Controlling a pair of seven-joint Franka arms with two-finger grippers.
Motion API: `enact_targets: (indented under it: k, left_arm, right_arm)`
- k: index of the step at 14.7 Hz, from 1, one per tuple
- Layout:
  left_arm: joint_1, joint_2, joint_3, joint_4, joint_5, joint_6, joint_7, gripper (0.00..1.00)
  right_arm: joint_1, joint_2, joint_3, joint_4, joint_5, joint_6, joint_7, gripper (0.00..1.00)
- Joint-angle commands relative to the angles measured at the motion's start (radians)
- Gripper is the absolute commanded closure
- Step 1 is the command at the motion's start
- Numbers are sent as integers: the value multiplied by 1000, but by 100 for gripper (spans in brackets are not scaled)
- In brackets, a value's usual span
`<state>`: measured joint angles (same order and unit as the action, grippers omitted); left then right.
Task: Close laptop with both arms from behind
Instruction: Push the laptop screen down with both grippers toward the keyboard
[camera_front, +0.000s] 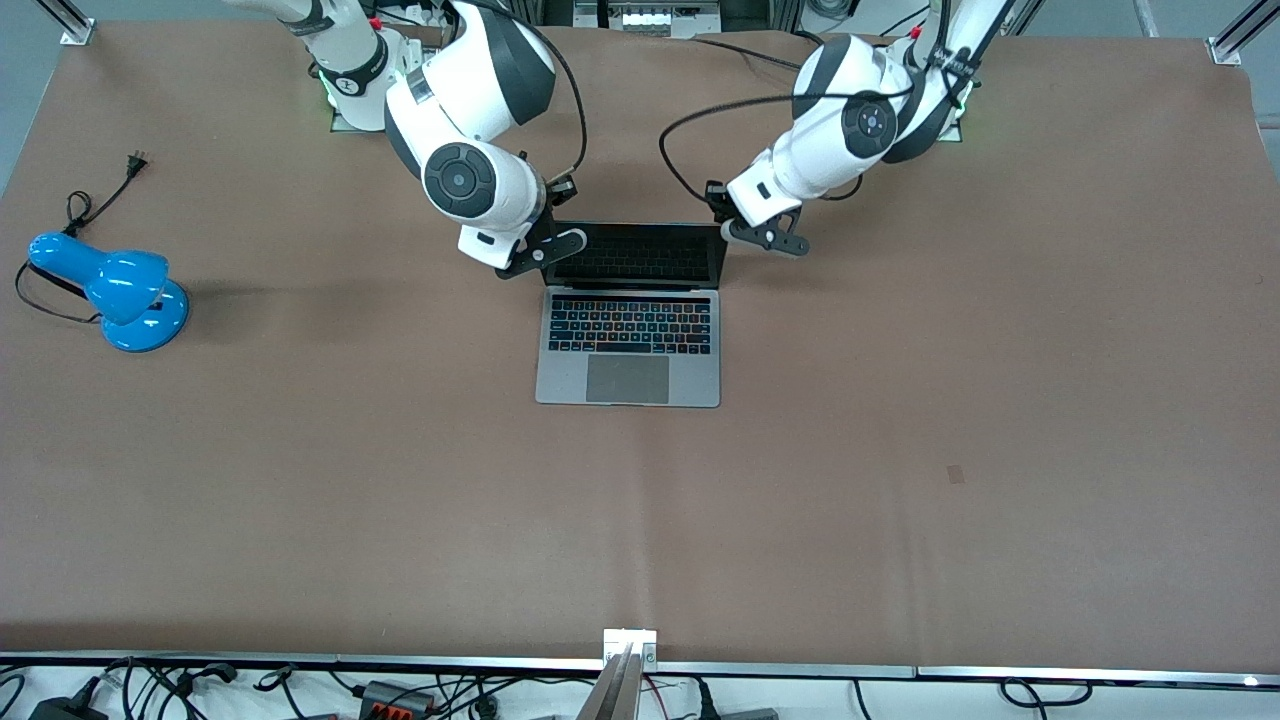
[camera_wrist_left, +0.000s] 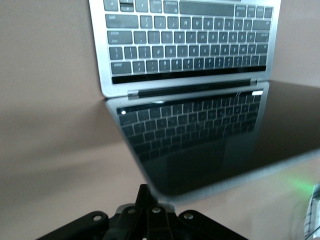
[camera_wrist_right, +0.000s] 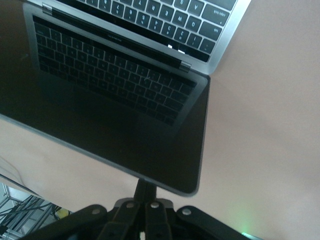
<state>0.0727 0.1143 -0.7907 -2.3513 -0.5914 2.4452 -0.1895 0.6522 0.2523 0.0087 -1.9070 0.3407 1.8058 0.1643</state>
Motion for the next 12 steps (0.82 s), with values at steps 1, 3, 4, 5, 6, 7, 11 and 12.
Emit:
enact_targets:
  k: [1,3,4,5,6,7,11,12]
  left_arm:
    - [12,70,-2,52,-19,35,1,100]
    - [13,85,2,70,-19,49,1,100]
    - [16,99,5,76,-18,52,2,100]
    - [16,108,7,87,-16,63,1,100]
    - [16,120,13,95,-18,69,1,100]
    - [15,131,25,99,-16,75,1,100]
    - [15,206,34,130,-13,135,2,100]
    - [12,223,44,144,-10,135,2,100]
  right_arm:
    - [3,28,-7,51,18,7,15,100]
    - [-5,31,-7,60,18,10,14,100]
    - [0,33,-7,60,17,27,15,100]
    - [0,44,-7,60,17,49,15,100]
    - [1,48,-9,62,17,61,15,100]
    - [1,53,-7,68,17,72,14,100]
    - [-8,100,-10,135,17,75,14,100]
    - [-9,116,-13,155,17,73,14,100]
